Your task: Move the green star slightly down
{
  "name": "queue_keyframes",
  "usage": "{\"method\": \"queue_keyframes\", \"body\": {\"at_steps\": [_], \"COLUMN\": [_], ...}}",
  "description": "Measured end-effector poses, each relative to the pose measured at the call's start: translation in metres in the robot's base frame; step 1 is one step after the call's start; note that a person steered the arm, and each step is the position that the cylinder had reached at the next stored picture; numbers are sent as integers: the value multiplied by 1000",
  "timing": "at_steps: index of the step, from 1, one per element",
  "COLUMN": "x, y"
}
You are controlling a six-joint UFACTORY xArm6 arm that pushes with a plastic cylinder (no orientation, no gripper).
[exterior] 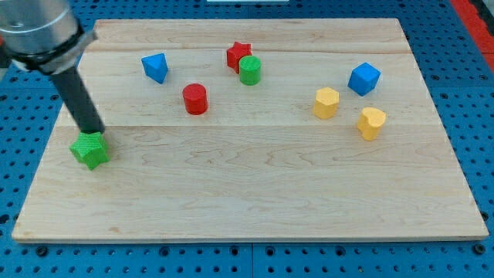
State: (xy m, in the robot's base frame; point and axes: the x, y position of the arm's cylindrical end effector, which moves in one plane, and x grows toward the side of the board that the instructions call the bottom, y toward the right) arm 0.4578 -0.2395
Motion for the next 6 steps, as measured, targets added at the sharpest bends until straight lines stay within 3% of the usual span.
{"method": "queue_keyframes", "body": {"at_steps": [2,3,6], "x": [33,11,92], "y": [-2,-1,7]}}
